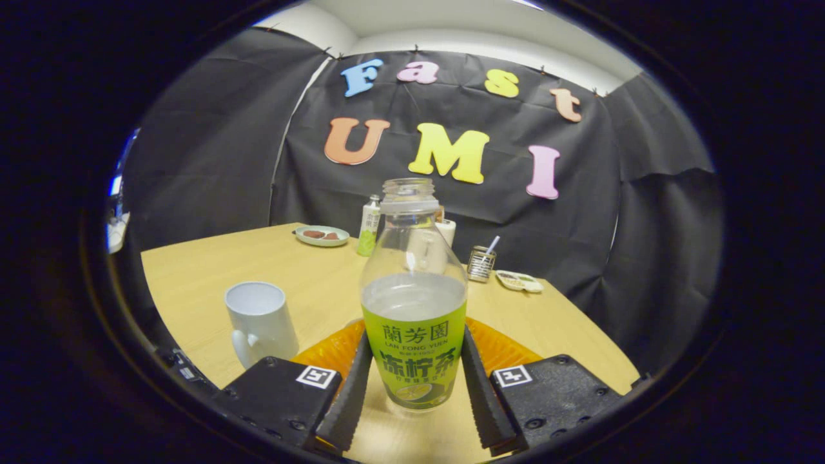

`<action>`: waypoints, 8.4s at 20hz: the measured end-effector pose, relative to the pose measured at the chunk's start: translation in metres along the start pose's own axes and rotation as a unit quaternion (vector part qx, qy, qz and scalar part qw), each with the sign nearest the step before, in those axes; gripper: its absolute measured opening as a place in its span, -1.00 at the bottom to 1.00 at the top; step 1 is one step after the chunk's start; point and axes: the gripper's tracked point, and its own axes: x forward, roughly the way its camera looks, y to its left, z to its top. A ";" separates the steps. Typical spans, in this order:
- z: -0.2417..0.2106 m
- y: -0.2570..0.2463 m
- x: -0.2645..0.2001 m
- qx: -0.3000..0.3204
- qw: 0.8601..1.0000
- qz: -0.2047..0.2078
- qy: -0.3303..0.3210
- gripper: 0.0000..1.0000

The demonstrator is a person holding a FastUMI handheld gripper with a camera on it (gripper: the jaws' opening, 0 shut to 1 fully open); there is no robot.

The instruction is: Take the bottle from table, then pour the juice into the cup, finally place the bottle on the coaster

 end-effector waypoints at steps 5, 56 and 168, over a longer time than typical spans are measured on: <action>0.029 -0.003 0.004 -0.148 0.988 -0.037 -0.012 0.49; 0.097 0.014 0.013 -0.650 0.732 -0.184 -0.091 0.49; 0.125 0.010 -0.010 -0.225 0.964 -0.081 -0.119 0.49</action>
